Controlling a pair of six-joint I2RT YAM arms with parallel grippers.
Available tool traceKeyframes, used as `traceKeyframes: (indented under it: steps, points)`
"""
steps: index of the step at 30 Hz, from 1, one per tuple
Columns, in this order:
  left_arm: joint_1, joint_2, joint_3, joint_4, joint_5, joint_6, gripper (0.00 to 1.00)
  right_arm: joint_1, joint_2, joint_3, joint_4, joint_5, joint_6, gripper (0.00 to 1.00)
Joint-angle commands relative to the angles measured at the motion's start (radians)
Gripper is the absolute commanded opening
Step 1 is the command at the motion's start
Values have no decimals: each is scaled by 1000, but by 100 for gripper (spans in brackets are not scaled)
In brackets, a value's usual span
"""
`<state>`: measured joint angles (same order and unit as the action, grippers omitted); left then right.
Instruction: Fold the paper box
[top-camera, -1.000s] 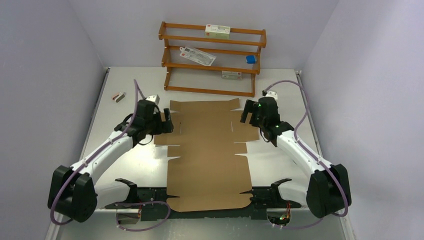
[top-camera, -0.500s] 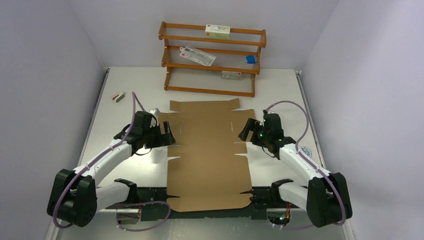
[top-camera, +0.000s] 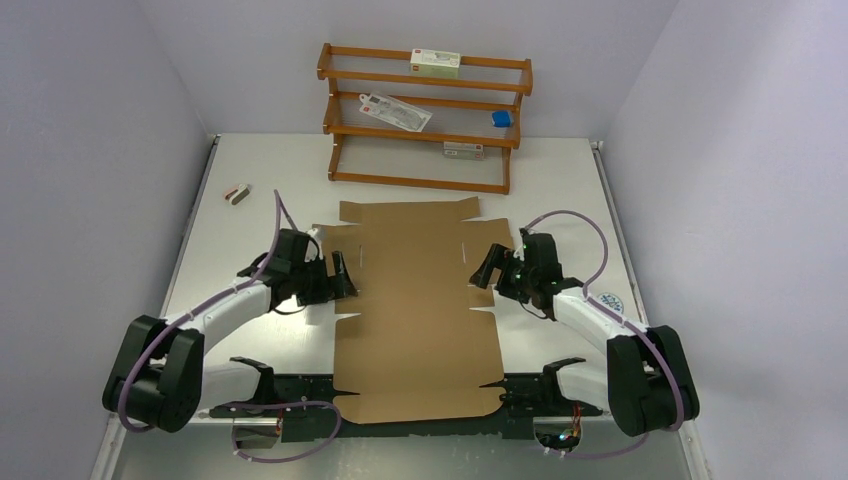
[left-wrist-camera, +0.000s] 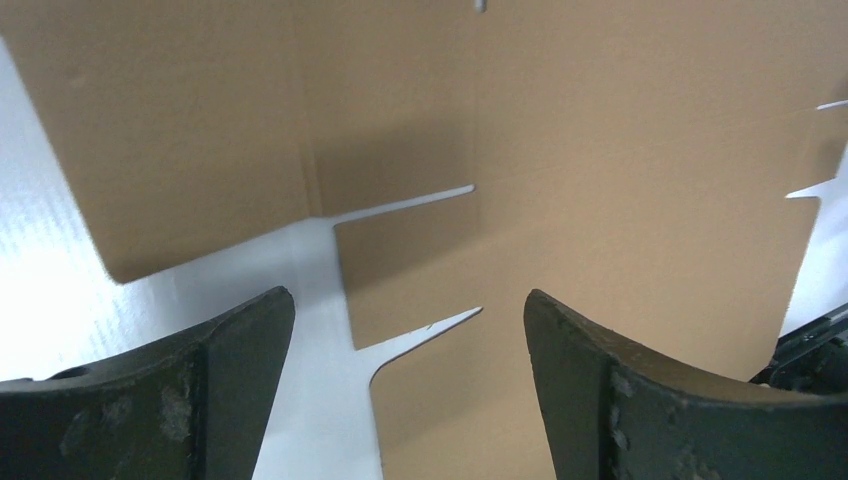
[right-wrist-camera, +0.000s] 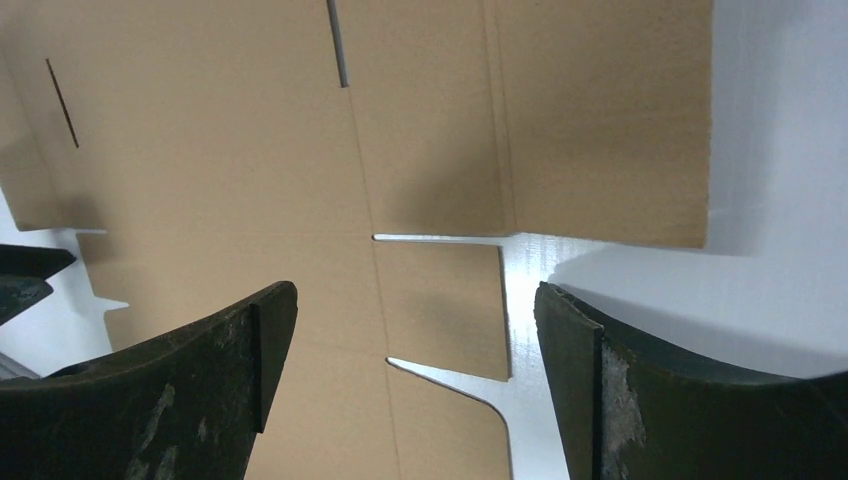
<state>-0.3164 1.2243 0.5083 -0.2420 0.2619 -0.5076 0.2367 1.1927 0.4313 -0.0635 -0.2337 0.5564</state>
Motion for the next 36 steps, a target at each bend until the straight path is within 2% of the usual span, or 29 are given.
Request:
traceKeyframes:
  steps: [1,13,21,24,28,36]
  points:
    - [7,26,-22,68,74,-12,90,-6,21,-17,21,-45,15,93]
    - [5,25,-28,130,221,-54,88,-4,-7,-6,29,-140,45,91]
    - [5,-16,-14,113,227,-63,86,-3,-54,15,25,-183,61,89]
    - [5,-38,4,75,185,-51,86,-2,-63,21,2,-139,48,89]
    - [5,-57,21,-4,47,-17,86,-3,-68,32,-54,-14,-4,89]
    - [5,-15,-20,60,-36,-59,86,21,-14,40,-32,42,-35,89]
